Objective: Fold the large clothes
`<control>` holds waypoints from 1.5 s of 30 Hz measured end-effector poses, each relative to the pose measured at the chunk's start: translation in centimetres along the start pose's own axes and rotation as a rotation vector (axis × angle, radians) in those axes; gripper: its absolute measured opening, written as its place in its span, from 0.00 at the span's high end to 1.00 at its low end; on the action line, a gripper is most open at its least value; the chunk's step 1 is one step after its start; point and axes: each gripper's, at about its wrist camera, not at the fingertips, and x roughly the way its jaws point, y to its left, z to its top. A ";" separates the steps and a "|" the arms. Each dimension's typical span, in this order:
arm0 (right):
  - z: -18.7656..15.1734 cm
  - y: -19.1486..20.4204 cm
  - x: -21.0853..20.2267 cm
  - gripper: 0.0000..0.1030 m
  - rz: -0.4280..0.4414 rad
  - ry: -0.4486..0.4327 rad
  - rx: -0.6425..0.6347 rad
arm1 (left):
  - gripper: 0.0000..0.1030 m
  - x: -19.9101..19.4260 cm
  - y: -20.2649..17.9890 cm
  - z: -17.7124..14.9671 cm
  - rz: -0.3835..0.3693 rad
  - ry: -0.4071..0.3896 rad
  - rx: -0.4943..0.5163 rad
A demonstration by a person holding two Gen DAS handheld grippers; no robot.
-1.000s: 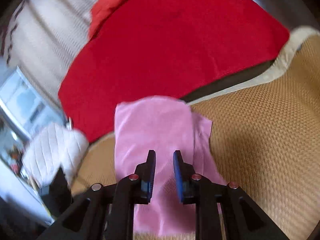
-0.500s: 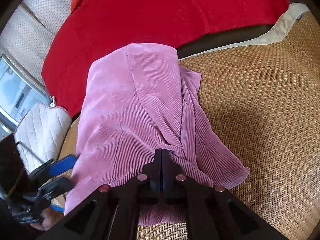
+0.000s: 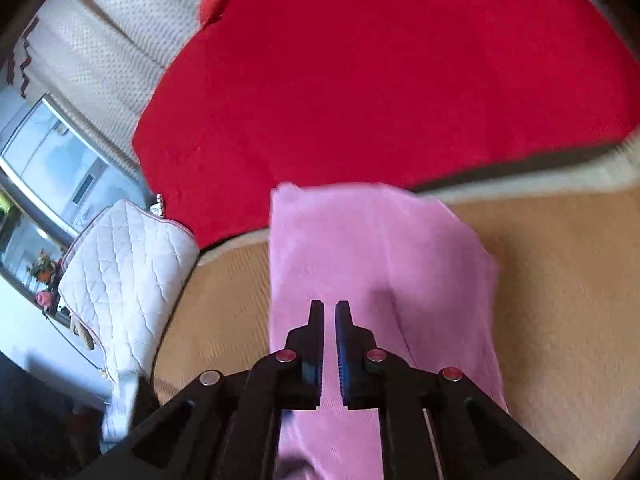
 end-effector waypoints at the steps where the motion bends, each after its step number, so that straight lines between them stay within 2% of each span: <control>1: 1.0 -0.5 1.5 0.92 -0.004 0.016 0.008 | 0.50 0.0 0.0 0.0 0.001 0.001 0.003; 3: 2.6 -2.1 5.0 0.91 -0.074 0.061 0.037 | 0.50 0.0 0.0 0.0 -0.003 -0.001 0.007; 4: 3.0 -3.8 7.6 0.94 -0.112 0.112 0.072 | 0.50 0.0 -0.1 0.0 -0.001 -0.006 0.009; 5: 2.7 -5.4 9.7 1.00 -0.125 0.162 0.107 | 0.50 0.1 0.0 0.1 0.002 -0.011 0.006; 6: 2.3 -6.9 11.4 1.00 -0.110 0.196 0.150 | 0.50 0.2 0.0 0.1 -0.003 -0.008 0.003; 8: 2.3 -7.4 10.8 1.00 -0.070 0.156 0.175 | 0.50 0.0 0.1 0.1 -0.015 -0.003 0.006; 10: 2.5 -6.5 9.7 0.99 -0.094 0.138 0.142 | 0.50 -0.2 0.2 0.0 -0.019 -0.001 0.000; 12: 2.8 -5.2 8.0 0.93 -0.104 0.122 0.108 | 0.50 -0.6 0.2 -0.2 -0.019 -0.005 0.000; 17: 4.4 0.2 4.7 0.92 0.025 0.047 -0.009 | 0.49 -0.3 0.2 -0.3 -0.021 -0.005 -0.005; 19: 4.7 1.9 5.2 0.92 0.021 0.069 -0.050 | 0.49 -0.3 0.3 -0.3 -0.021 -0.004 -0.004; 21: 4.9 2.5 7.4 0.92 -0.008 0.135 -0.081 | 0.49 -0.4 0.2 -0.2 -0.019 -0.003 0.003; 23: 4.6 1.1 11.1 0.94 -0.069 0.228 -0.073 | 0.48 -0.4 0.5 0.0 -0.017 -0.010 -0.005; 25: 4.3 -1.0 13.1 0.97 -0.063 0.250 -0.027 | 0.45 -0.5 1.3 0.0 -0.044 -0.009 -0.044; 27: 4.3 -2.4 12.1 0.97 -0.008 0.212 0.062 | 0.42 -0.8 1.9 0.2 -0.073 0.002 -0.068; 28: 4.3 -2.4 11.1 0.97 -0.007 0.191 0.066 | 0.40 -1.2 2.2 0.2 -0.073 0.005 -0.082; 29: 4.0 -2.3 9.8 0.94 -0.017 0.166 0.044 | 0.37 -1.7 2.5 0.3 -0.065 0.003 -0.110; 31: 3.1 -1.5 6.2 0.93 -0.051 0.109 -0.010 | 0.36 -2.9 3.3 0.5 -0.024 -0.008 -0.170; 35: -0.4 -0.5 -1.4 0.92 -0.119 0.022 -0.108 | 0.33 -5.1 6.1 0.5 0.034 -0.099 -0.326; 37: -2.6 -0.3 -3.8 0.92 -0.120 0.004 -0.118 | 0.33 -4.2 6.4 0.6 0.092 -0.078 -0.332; 39: -5.0 -0.8 -4.4 0.92 -0.187 0.032 -0.110 | 0.33 -1.6 5.6 0.6 0.141 -0.016 -0.304; 41: -7.5 -3.0 -2.3 0.91 -0.224 0.105 -0.056 | 0.32 -0.3 4.9 0.6 0.165 -0.018 -0.280; 42: -8.3 -4.1 -1.6 0.93 -0.213 0.110 -0.016 | 0.32 -0.2 4.7 0.8 0.174 -0.026 -0.272; 43: -9.0 -5.3 -1.2 0.94 -0.181 0.077 0.026 | 0.31 -0.2 4.4 1.0 0.189 -0.029 -0.261; 45: -9.1 -5.4 -2.1 0.94 -0.160 0.046 0.018 | 0.28 -0.5 4.1 1.3 0.214 -0.030 -0.244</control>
